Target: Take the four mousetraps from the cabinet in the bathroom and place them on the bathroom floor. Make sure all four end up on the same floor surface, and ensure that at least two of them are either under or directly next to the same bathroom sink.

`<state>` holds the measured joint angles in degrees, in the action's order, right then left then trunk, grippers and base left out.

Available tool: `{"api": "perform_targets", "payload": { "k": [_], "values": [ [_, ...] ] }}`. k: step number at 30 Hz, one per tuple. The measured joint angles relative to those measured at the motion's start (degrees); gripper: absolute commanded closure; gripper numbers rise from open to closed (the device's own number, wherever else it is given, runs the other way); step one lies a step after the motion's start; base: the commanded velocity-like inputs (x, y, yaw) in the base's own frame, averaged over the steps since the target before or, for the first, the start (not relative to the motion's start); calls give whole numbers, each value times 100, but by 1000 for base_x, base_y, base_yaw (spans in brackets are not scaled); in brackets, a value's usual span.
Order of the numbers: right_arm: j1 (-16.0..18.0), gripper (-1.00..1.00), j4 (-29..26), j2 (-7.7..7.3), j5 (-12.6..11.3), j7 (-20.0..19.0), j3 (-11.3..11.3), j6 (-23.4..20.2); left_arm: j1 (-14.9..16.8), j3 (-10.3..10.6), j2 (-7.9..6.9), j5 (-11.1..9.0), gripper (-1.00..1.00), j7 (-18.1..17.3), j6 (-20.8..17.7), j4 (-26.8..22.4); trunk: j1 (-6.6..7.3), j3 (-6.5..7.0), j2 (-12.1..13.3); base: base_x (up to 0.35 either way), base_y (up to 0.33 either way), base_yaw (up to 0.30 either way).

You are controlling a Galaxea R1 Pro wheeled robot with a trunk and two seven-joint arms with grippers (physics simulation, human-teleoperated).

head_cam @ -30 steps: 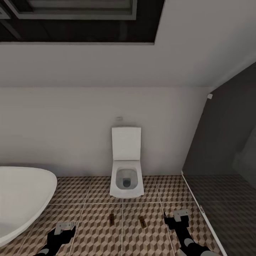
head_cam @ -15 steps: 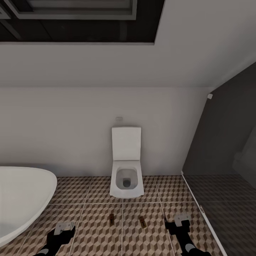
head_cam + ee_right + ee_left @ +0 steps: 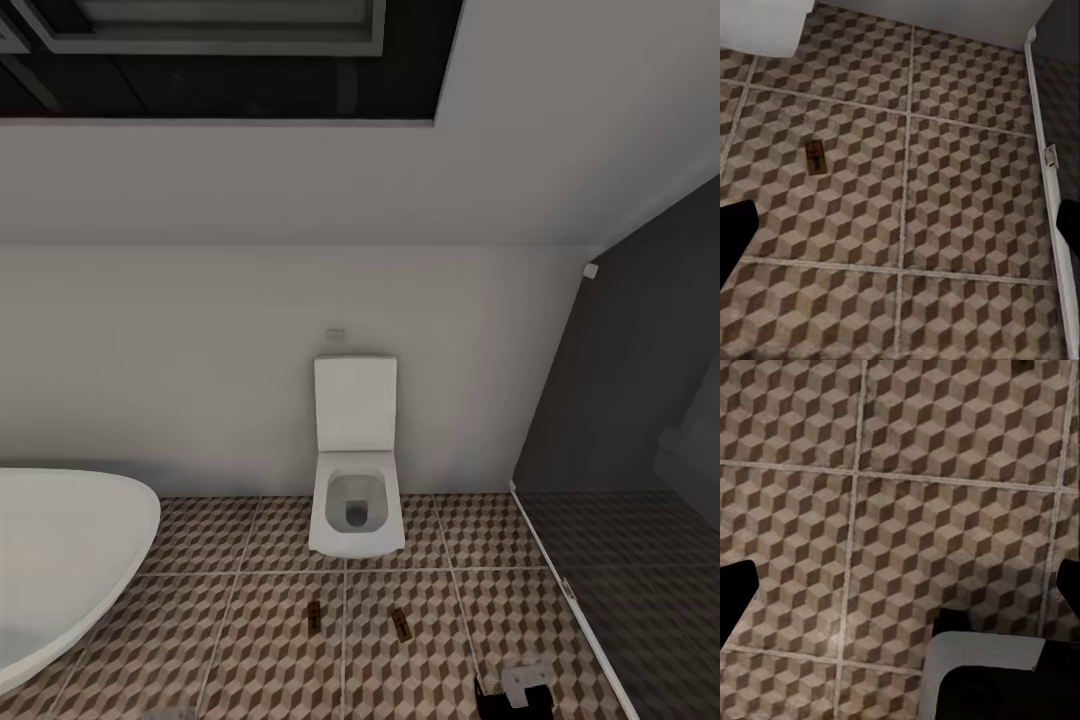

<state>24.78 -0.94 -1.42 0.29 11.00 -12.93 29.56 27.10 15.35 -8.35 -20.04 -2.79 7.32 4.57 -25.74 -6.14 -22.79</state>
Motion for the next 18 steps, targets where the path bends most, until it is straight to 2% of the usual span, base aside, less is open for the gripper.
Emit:
{"api": "perform_targets", "payload": {
  "k": [1, 5, 10, 13, 18],
  "values": [
    [-67, -100, 1, 7, 1, 1, -3, -79, -278, 1, 3, 0, -100, 0, -31, 2, 0, -1, 0, 0, 0, 0],
    [-166, -100, 2, 16, 2, -22, -5, -432, -779, 1, 46, 5, -100, -5, -68, 1, 0, 0, -1, 0, 0, 0],
    [-405, -100, 3, -8, 1, -323, -6, -801, -1366, -1, 127, 6, -100, -1, -78, 2, 0, -1, -1, 0, 0, 0],
    [-598, -100, 3, -47, 1, -578, -3, -871, -1590, -5, 133, 5, -100, 4, -77, 1, 0, 0, -1, 0, 0, 0],
    [-1009, -100, 2, -151, 2, -835, -8, -903, -1727, -7, 135, 1, -100, 54, -67, -8, 0, 1, -1, 0, 0, 0]
  ]
}}
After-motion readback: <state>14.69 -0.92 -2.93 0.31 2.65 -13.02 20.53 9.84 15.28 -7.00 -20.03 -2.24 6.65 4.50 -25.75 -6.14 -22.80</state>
